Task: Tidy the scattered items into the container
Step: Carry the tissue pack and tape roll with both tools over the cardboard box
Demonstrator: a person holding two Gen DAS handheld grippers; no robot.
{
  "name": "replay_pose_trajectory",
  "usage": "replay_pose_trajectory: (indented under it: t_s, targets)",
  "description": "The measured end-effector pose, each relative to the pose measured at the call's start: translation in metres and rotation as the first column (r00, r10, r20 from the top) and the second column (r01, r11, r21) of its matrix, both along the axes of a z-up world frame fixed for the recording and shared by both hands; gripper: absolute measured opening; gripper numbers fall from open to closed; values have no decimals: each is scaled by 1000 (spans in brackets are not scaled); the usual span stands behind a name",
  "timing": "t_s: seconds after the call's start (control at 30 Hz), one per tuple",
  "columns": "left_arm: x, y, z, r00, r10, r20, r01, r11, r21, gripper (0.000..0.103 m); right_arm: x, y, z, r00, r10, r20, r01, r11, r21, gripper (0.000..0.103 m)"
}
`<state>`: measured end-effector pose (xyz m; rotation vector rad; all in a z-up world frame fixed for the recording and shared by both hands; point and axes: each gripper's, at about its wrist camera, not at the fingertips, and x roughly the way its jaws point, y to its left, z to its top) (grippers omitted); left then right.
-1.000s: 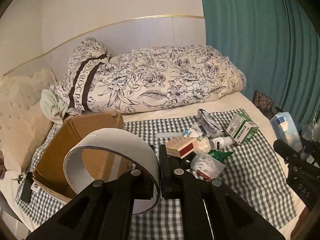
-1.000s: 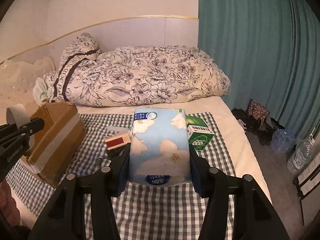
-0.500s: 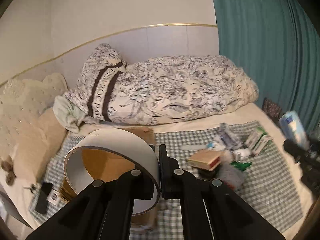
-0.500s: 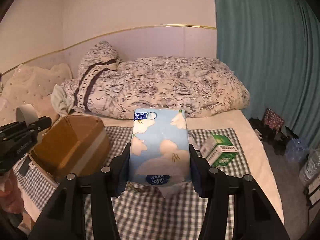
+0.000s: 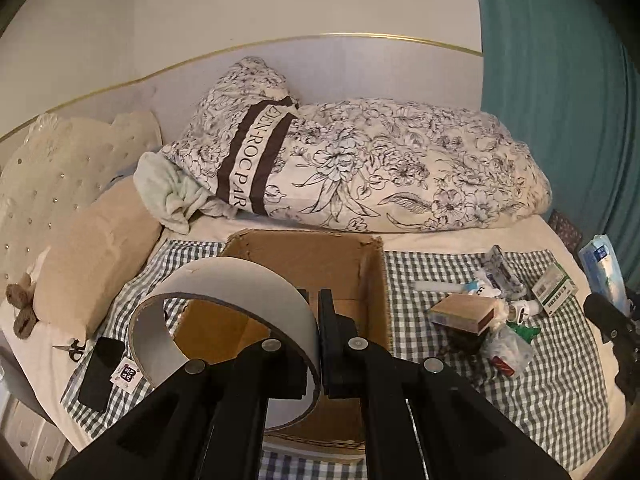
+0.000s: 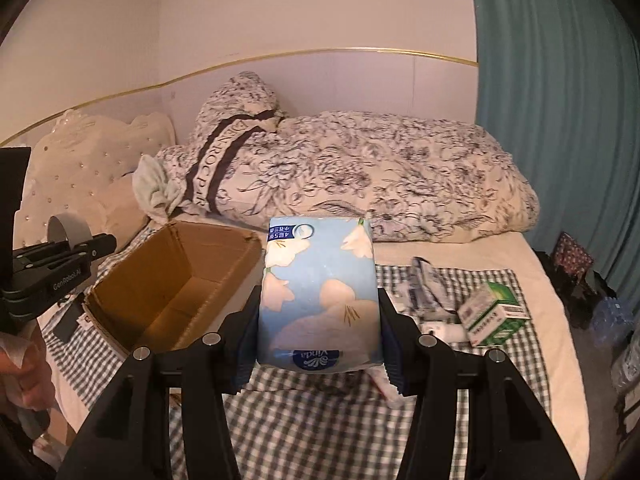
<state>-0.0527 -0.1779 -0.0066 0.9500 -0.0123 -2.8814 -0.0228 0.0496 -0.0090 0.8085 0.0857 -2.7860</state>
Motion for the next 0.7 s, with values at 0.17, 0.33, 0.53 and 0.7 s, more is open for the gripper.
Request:
replay_pose_trajectory:
  t_s: [0.17, 0.33, 0.53, 0.7]
  targets:
    - [-6, -21, -11, 999, 28, 23, -29, 999, 24, 4, -9, -24, -5, 999, 39, 8, -39, 999, 6, 52]
    - [-8, -39, -14, 999, 46, 13, -47, 998, 40, 4, -21, -48, -9, 997, 77, 16, -78, 997, 5, 52]
    - [-18, -55, -30, 996, 71, 54, -73, 996, 43, 4, -35, -83, -19, 991, 129, 29, -130, 991, 11, 52]
    - [-30, -67, -47, 992, 81, 97, -87, 995, 56, 4, -47, -103, -26, 985, 168, 40, -169, 986, 7, 52]
